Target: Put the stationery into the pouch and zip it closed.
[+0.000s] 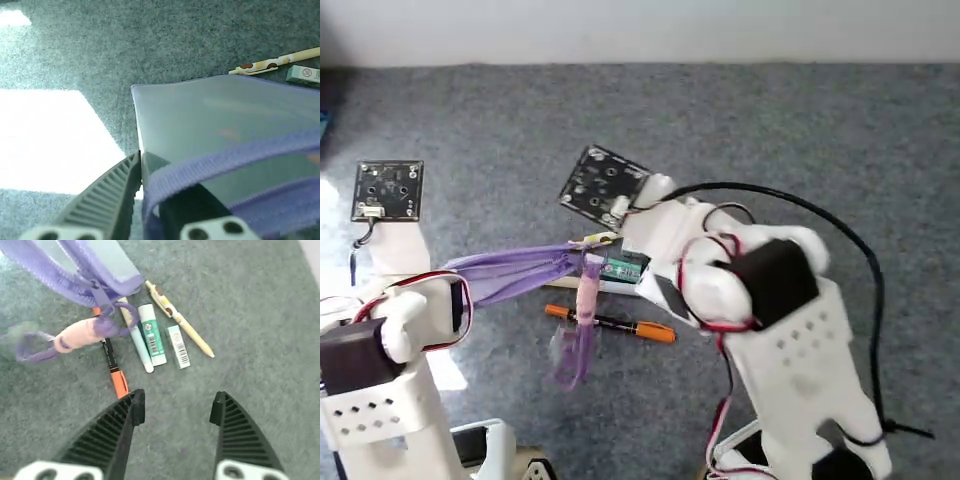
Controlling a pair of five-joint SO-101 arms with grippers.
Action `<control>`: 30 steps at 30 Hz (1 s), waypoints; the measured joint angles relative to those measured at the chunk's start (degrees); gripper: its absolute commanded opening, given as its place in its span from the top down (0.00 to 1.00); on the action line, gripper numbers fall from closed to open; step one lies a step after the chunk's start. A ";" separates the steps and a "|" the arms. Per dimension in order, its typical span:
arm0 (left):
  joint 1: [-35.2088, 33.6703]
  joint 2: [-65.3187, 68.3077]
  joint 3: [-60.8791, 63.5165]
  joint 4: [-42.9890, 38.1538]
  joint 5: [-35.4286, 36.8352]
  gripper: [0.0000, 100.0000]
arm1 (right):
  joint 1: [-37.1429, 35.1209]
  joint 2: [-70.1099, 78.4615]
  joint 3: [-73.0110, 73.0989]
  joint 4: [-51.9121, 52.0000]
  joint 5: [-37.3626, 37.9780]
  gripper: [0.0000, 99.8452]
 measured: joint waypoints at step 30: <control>-0.18 -0.35 1.05 0.00 1.41 0.99 | 13.71 61.54 -27.43 -0.70 17.41 0.78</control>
